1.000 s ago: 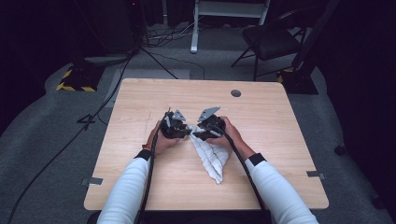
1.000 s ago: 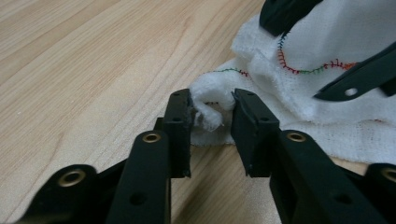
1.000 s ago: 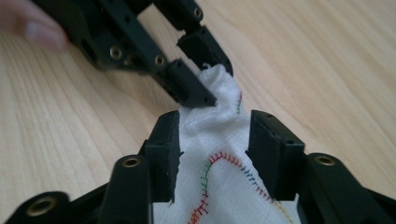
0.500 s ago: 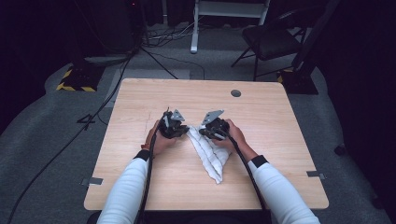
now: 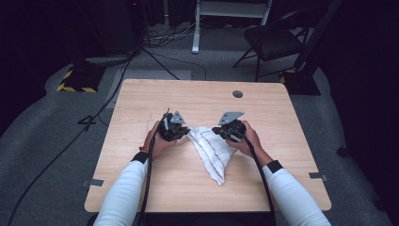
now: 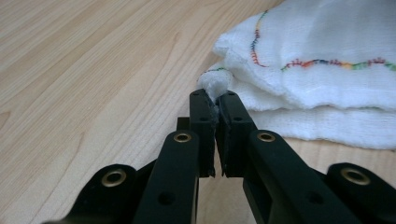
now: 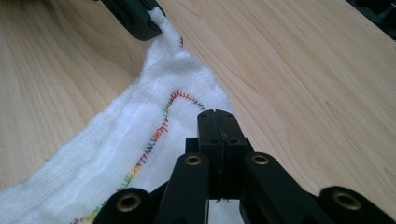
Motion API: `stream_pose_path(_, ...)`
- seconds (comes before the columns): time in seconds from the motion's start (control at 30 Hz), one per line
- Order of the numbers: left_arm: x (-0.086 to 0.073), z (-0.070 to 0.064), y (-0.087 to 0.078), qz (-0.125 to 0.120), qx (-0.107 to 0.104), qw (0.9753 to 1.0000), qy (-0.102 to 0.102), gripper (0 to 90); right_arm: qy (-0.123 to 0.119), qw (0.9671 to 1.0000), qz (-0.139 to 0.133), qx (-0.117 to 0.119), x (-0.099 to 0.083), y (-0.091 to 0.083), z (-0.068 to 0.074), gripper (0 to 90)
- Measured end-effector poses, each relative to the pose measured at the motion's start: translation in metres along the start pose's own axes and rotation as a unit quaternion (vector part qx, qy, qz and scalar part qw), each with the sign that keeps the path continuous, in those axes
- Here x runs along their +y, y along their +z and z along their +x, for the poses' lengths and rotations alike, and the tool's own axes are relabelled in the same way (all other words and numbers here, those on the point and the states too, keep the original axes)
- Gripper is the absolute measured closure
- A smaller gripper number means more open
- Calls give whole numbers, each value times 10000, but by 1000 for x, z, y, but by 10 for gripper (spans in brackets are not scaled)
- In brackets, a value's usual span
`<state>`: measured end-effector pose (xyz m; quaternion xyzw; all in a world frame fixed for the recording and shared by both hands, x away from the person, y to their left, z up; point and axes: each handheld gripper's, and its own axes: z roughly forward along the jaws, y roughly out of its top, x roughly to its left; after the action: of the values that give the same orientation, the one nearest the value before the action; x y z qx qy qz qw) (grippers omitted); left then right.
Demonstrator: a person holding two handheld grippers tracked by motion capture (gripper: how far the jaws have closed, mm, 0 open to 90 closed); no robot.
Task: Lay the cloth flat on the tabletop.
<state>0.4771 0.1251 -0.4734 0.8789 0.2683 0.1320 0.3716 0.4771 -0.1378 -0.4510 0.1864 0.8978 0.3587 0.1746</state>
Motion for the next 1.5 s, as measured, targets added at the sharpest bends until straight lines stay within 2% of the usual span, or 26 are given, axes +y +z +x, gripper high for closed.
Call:
stream_pose_path(0.2, 2, -9, -8, -56, -80, 9999, 94, 859, 57, 9999, -108, 102, 1, -5, 3, 900)
stream_pose_path(0.23, 2, -11, -9, -59, -96, 9998, 133, 859, -4, 9998, -141, 115, 3, -4, 6, 835)
stream_pose_path(0.3, 2, -15, -11, -51, -103, 9998, 187, 859, -122, 9996, -177, 166, 10, 0, 15, 764)
stream_pose_path(0.33, 3, -18, -13, -62, -140, 9996, 225, 860, -231, 9995, -148, 140, 14, 3, 20, 669)
stream_pose_path(0.37, 3, -20, -14, -76, -160, 9995, 262, 860, -272, 9995, -138, 109, 17, 6, 23, 649)
stream_pose_path(0.47, 3, -27, -16, -88, -240, 9991, 325, 861, -309, 9992, -163, 211, 22, 12, 28, 575)
stream_pose_path(0.57, 3, -31, -16, -83, -289, 9988, 386, 861, -231, 9993, -182, 249, 23, 16, 28, 548)
stream_pose_path(0.63, 3, -35, -13, -43, -335, 9984, 452, 862, -269, 9995, -65, 173, 23, 22, 28, 524)
stream_pose_path(0.7, 3, -36, -11, -6, -395, 9980, 488, 862, -407, 9990, 66, 168, 22, 27, 27, 513)
stream_pose_path(0.83, 3, -39, -9, 2, -492, 9973, 552, 863, -289, 9991, 119, 279, 17, 36, 23, 549)
stream_pose_path(0.9, 3, -41, -9, 55, -496, 9971, 579, 863, -300, 9989, 168, 331, 16, 39, 23, 621)
stream_pose_path(0.93, 3, -41, -9, 55, -496, 9971, 579, 863, -300, 9989, 168, 331, 16, 39, 23, 621)
stream_pose_path(0.97, 3, -42, -8, 79, -451, 9972, 596, 863, -347, 9988, 208, 288, 16, 41, 23, 702)
stream_pose_path(1.07, 2, -41, -8, 56, -435, 9974, 580, 863, -324, 9990, 185, 251, 14, 40, 23, 807)
stream_pose_path(1.2, 1, -39, -12, 28, -357, 9978, 558, 863, -293, 9993, 121, 222, 10, 37, 22, 836)
stream_pose_path(1.4, 0, -29, -19, -111, -137, 9991, 376, 863, -216, 9996, -72, 180, 9, 21, 21, 852)
stream_pose_path(1.43, 0, -26, -22, -154, -69, 9992, 351, 863, -223, 9996, -116, 157, 8, 15, 20, 853)
stream_pose_path(1.47, 0, -22, -26, -228, 0, 9994, 269, 863, -169, 9994, -289, 111, 7, 0, 16, 855)
stream_pose_path(1.5, 0, -22, -26, -228, 0, 9994, 269, 863, -153, 9993, -337, 92, 5, -5, 14, 856)
